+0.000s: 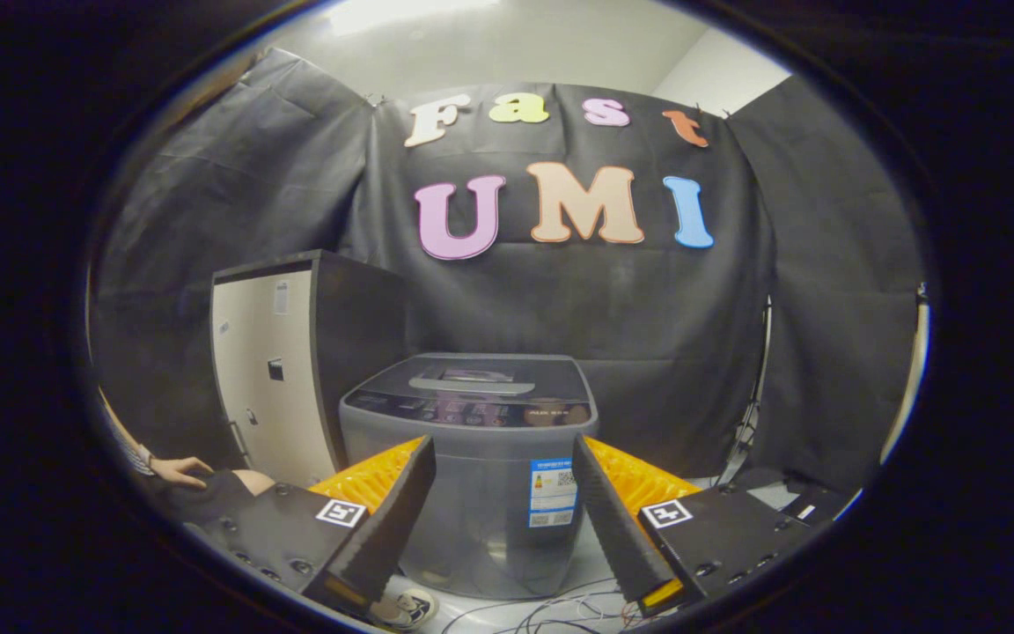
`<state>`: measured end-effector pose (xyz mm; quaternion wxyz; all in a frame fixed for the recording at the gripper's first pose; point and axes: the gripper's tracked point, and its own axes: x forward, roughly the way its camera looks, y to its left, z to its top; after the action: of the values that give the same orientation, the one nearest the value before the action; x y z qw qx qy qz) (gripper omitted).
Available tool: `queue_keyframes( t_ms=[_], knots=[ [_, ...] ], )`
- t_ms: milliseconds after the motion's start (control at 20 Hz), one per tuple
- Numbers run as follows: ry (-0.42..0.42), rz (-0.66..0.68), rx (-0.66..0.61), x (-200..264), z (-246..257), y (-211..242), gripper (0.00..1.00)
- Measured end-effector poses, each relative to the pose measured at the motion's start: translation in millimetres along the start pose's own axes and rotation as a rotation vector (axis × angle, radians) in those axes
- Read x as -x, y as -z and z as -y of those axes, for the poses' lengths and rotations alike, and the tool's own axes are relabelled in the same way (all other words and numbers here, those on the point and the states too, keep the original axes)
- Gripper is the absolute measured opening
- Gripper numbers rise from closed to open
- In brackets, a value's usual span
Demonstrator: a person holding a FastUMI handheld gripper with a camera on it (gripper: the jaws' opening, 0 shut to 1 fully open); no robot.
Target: Put the clothes into the washing machine and then close the washing machine lid.
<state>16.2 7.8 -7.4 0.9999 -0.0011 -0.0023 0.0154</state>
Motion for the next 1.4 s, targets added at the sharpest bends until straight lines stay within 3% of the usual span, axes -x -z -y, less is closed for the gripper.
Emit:
queue_keyframes(
  t_ms=[150,1400],
  knots=[
    [-0.060,0.001,0.001,-0.5,-13.9,0.1,0.97],
    [-0.036,0.008,0.000,-0.4,-6.4,-0.3,0.97]
  ],
)
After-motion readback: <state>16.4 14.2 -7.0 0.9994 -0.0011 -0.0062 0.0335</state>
